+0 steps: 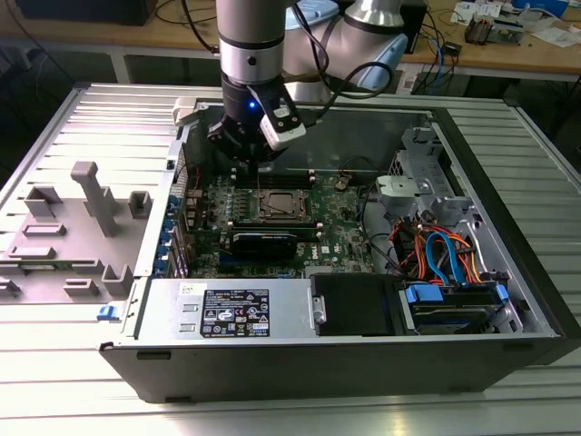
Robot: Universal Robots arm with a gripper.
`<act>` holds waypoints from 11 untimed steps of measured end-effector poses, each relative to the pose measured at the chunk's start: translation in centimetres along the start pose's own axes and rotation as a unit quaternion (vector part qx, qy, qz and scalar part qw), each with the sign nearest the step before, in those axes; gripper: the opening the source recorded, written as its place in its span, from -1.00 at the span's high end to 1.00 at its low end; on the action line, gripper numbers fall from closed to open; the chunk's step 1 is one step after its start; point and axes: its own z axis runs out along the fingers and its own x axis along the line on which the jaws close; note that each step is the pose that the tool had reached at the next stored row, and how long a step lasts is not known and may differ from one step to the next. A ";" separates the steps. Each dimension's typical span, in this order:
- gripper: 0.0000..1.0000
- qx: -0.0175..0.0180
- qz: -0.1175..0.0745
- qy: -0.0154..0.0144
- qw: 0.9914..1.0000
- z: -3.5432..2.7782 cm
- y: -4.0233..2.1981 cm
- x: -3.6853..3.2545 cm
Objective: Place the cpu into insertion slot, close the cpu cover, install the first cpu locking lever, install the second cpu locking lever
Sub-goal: 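Install the first cpu locking lever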
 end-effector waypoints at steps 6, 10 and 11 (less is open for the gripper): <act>0.79 0.000 0.000 0.000 1.000 0.01 0.04 0.71; 0.79 0.000 0.000 0.000 1.000 0.04 0.41 0.72; 0.79 0.000 0.000 0.000 1.000 0.06 0.50 0.71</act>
